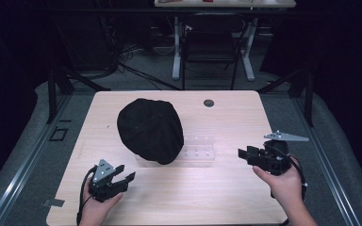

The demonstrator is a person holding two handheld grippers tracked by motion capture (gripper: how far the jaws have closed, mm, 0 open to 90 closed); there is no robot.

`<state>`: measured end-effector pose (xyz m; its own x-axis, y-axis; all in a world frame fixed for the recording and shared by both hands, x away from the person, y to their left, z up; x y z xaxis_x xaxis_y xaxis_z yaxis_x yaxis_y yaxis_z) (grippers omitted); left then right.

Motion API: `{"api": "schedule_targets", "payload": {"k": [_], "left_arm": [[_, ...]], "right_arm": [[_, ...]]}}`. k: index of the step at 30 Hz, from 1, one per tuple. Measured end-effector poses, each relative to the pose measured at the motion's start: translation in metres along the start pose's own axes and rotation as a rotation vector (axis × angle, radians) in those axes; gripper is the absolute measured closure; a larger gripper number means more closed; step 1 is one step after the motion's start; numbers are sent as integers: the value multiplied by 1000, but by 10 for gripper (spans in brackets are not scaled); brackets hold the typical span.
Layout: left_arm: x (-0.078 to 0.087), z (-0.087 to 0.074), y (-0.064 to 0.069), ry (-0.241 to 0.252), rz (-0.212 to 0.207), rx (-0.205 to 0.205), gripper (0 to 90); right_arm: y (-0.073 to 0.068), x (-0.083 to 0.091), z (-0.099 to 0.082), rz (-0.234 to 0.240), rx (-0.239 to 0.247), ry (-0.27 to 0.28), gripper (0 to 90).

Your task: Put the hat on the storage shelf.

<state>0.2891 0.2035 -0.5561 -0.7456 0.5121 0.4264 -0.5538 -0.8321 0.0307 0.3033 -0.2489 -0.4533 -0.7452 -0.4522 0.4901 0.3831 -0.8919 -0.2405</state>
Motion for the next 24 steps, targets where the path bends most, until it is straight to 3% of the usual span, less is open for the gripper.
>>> {"api": "schedule_targets", "payload": {"k": [3,7,12,24], "left_arm": [[-1,-3,-2,-2,2,12,475],[-4,-7,-3,-20,-7,37,475],[-6,-10,-2,-31,-13,33,474],[-7,-11,1,-20,-12,2,468]], "right_arm": [[-2,-5,-17,-24,40,-11,570],[-3,-9,-33,-38,63,-7,570],[-3,-13,-48,-58,77,8,572],[8,-25,-88,-73,17,5,572]]}}
Point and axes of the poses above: each handheld gripper's, and its own axes: x roughly backward along the jaws, z roughly out of its top, y roughly to its right, the point moved 3 cm from there along -x, roughly forward along the jaws, and after that the axes turned 9 degrees about y, right-handed, at the moved point
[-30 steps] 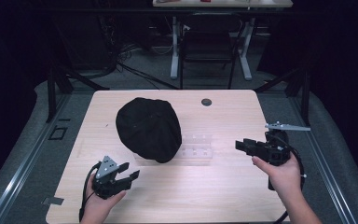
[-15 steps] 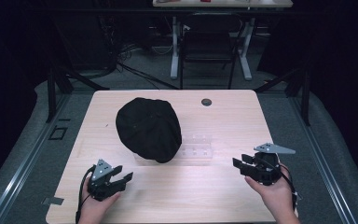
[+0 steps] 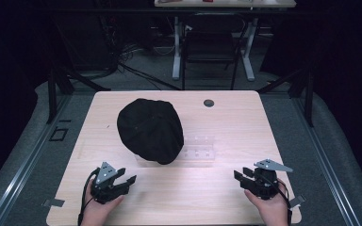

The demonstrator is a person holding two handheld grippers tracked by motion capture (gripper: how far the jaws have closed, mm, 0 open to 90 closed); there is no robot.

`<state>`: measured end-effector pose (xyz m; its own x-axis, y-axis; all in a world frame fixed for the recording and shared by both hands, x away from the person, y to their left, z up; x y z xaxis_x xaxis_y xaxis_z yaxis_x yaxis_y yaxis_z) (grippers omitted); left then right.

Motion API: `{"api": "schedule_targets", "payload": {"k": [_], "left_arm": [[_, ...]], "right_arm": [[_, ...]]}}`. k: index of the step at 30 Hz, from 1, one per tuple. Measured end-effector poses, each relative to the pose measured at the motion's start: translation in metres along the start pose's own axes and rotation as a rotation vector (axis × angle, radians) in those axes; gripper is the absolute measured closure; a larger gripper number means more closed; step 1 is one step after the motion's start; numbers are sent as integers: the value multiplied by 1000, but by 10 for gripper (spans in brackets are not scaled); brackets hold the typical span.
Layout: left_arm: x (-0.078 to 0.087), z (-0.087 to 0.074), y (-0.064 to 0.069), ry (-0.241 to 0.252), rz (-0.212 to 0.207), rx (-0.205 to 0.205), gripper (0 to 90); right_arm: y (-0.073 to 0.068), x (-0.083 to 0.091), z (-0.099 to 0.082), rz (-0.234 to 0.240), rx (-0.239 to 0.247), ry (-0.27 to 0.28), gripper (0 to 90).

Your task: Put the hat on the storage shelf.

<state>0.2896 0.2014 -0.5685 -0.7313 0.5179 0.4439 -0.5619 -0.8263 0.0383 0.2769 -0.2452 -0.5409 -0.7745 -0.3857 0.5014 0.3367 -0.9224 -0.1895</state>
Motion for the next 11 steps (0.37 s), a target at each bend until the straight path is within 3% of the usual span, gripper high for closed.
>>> {"api": "schedule_targets", "payload": {"k": [6,11], "left_arm": [[1,0,-1,6,-20,48,468],[-4,7,10,33,-63,47,454]], "right_arm": [[5,-4,-12,-24,-11,9,563],[7,-7,-21,-14,-18,1,558]]}}
Point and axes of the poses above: each handheld gripper's, and its own axes: x roughly backward along the jaws, z roughly out of its top, y roughly to its right, the point moved 3 cm from there along -x, roughly forward along the jaws, and after that the axes turned 9 degrees about y, right-handed, at the moved point
